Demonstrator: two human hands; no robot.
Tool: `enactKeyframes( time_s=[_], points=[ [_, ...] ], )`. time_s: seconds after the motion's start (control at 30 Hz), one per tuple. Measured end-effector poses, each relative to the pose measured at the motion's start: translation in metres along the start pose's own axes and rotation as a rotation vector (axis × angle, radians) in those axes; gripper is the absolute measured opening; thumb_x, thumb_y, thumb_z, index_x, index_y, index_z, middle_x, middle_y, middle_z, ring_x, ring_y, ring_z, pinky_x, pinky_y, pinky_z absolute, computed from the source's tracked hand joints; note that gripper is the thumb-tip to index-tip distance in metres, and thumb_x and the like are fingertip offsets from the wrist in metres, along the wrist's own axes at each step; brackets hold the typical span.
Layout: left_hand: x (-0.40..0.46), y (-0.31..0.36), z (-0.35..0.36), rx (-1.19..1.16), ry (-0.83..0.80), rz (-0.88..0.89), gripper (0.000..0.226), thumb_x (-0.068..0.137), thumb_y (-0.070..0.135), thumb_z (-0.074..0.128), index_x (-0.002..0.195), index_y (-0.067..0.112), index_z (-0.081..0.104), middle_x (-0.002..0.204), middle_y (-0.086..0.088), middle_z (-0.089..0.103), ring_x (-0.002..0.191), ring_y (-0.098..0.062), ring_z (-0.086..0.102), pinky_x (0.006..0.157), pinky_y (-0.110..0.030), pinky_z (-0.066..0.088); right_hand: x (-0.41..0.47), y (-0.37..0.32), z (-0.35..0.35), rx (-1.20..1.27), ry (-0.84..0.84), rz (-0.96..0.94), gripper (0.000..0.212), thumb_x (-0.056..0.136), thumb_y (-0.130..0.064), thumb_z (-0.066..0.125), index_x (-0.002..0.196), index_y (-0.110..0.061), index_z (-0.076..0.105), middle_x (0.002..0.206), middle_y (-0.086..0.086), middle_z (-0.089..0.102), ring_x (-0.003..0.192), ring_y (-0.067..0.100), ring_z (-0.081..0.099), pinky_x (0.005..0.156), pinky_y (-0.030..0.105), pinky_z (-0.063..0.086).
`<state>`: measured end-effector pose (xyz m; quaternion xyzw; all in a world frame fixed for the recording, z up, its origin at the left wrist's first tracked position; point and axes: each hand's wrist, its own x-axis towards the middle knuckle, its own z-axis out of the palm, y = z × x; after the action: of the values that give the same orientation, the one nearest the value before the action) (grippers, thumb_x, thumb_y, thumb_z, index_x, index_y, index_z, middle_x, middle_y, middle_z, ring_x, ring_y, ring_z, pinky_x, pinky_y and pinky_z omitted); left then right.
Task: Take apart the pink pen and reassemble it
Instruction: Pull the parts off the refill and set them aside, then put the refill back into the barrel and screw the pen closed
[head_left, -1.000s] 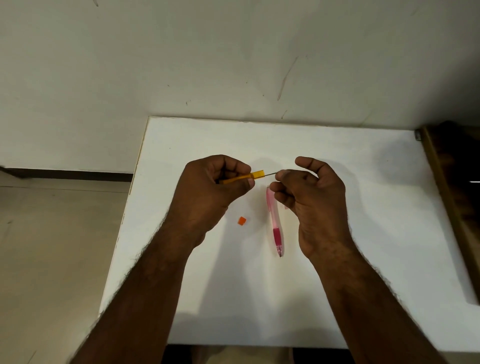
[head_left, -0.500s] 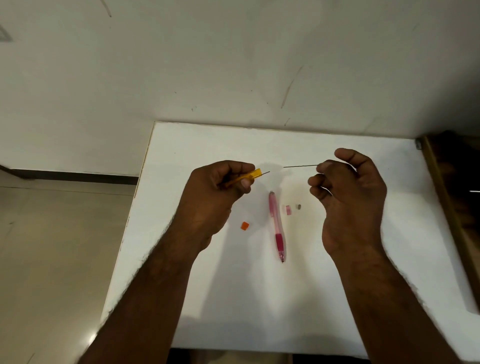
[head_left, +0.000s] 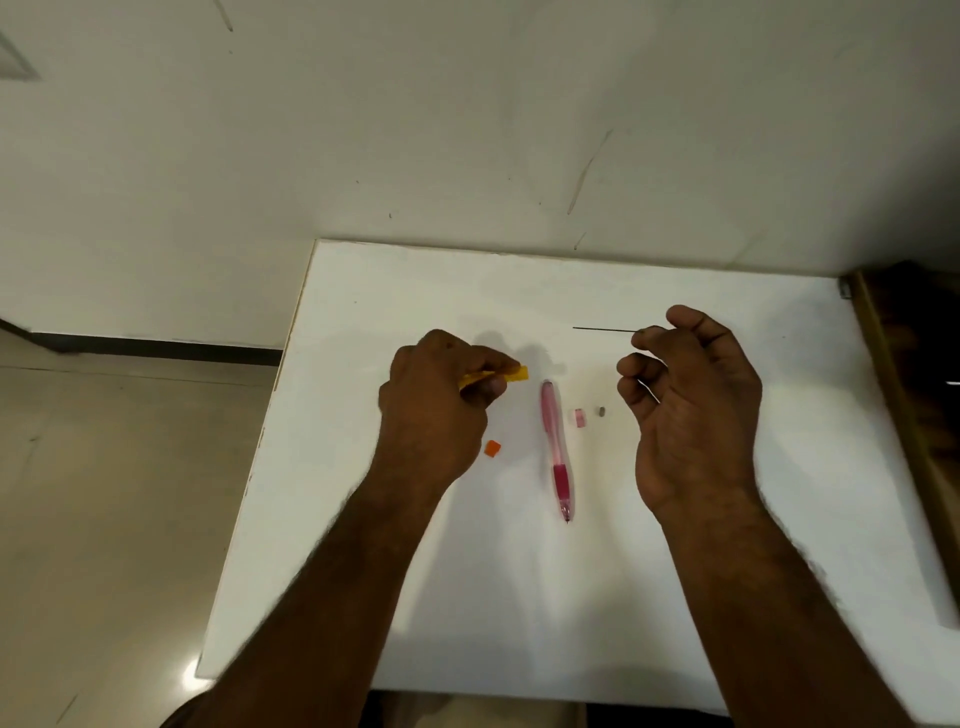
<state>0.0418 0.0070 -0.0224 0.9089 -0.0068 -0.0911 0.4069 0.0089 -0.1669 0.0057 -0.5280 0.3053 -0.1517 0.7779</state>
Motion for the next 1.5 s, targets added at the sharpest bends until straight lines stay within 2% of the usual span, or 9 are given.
enactKeyframes(
  time_s=[0.13,0.27,0.47,0.77,0.9,0.97,1.07,1.4,1.5],
  points=[
    [-0.002,-0.003,0.009,0.134,-0.008,0.017,0.017,0.090,0.022,0.072,0.102,0.034,0.075,0.101,0.012,0.064,0.105,-0.017,0.058,0.092,-0.045,0.048,0.001,0.001,0.001,-0.021,0.006,-0.009,0.022,0.091,-0.002,0.066,0.108,-0.016,0.066,0.078,0.000,0.071,0.060,0.014,0.064,0.060,0.025,0.054],
    [-0.002,-0.008,0.019,0.227,0.038,0.030,0.020,0.086,0.018,0.074,0.094,0.036,0.072,0.087,0.019,0.055,0.101,-0.013,0.055,0.085,-0.033,0.034,0.004,0.000,0.001,-0.013,0.007,-0.007,0.022,0.091,-0.002,0.066,0.109,-0.015,0.066,0.077,-0.001,0.072,0.060,0.014,0.064,0.059,0.024,0.054],
    [-0.002,-0.016,0.025,0.320,0.082,0.069,0.019,0.083,0.021,0.078,0.095,0.035,0.075,0.098,0.016,0.057,0.111,-0.016,0.047,0.081,-0.025,0.011,0.005,0.000,-0.001,-0.009,-0.005,0.008,0.022,0.090,-0.002,0.067,0.109,-0.015,0.066,0.075,-0.002,0.072,0.060,0.013,0.065,0.059,0.024,0.054],
    [-0.003,-0.016,0.023,0.441,0.054,0.111,0.030,0.077,0.025,0.083,0.103,0.037,0.073,0.109,0.014,0.060,0.121,-0.018,0.045,0.101,-0.041,0.024,0.004,0.002,0.000,-0.118,-0.021,-0.069,0.023,0.083,-0.008,0.068,0.104,-0.018,0.066,0.079,0.002,0.071,0.059,0.012,0.066,0.061,0.025,0.054],
    [0.000,-0.006,0.011,0.175,0.064,0.067,0.030,0.079,0.037,0.081,0.107,0.039,0.071,0.118,0.016,0.064,0.119,-0.013,0.054,0.104,-0.036,0.036,0.004,0.005,0.001,-0.313,-0.040,-0.168,0.024,0.082,-0.011,0.065,0.103,-0.023,0.064,0.085,0.004,0.072,0.062,0.014,0.070,0.059,0.027,0.053],
    [0.002,0.000,0.003,-0.103,0.055,0.039,0.029,0.077,0.038,0.082,0.105,0.038,0.072,0.113,0.018,0.068,0.111,-0.005,0.060,0.095,-0.019,0.044,0.005,0.007,0.001,-0.434,-0.051,-0.233,0.025,0.078,-0.019,0.064,0.102,-0.028,0.063,0.085,-0.001,0.071,0.068,0.020,0.072,0.058,0.027,0.053],
    [-0.001,0.008,-0.006,-0.253,0.014,0.068,0.026,0.078,0.039,0.082,0.103,0.037,0.074,0.105,0.021,0.071,0.104,0.002,0.063,0.080,0.002,0.037,0.004,0.008,0.000,-0.539,-0.084,-0.305,0.028,0.076,-0.024,0.064,0.103,-0.030,0.061,0.085,-0.004,0.071,0.071,0.022,0.071,0.062,0.028,0.055],
    [-0.007,0.016,-0.008,-0.332,-0.059,0.129,0.004,0.088,0.031,0.074,0.085,0.029,0.077,0.092,0.020,0.075,0.094,0.005,0.067,0.081,0.000,0.038,-0.001,0.009,0.002,-0.526,-0.147,-0.293,0.026,0.079,-0.024,0.064,0.104,-0.031,0.061,0.087,-0.002,0.073,0.074,0.023,0.073,0.068,0.038,0.059],
    [-0.005,0.016,-0.009,-0.414,-0.041,0.087,0.005,0.088,0.031,0.074,0.087,0.027,0.078,0.091,0.018,0.076,0.093,0.002,0.069,0.091,-0.018,0.047,-0.001,0.005,0.004,-0.413,-0.179,-0.152,0.029,0.081,-0.027,0.065,0.109,-0.025,0.063,0.090,0.002,0.076,0.069,0.018,0.075,0.068,0.034,0.059]
  ],
)
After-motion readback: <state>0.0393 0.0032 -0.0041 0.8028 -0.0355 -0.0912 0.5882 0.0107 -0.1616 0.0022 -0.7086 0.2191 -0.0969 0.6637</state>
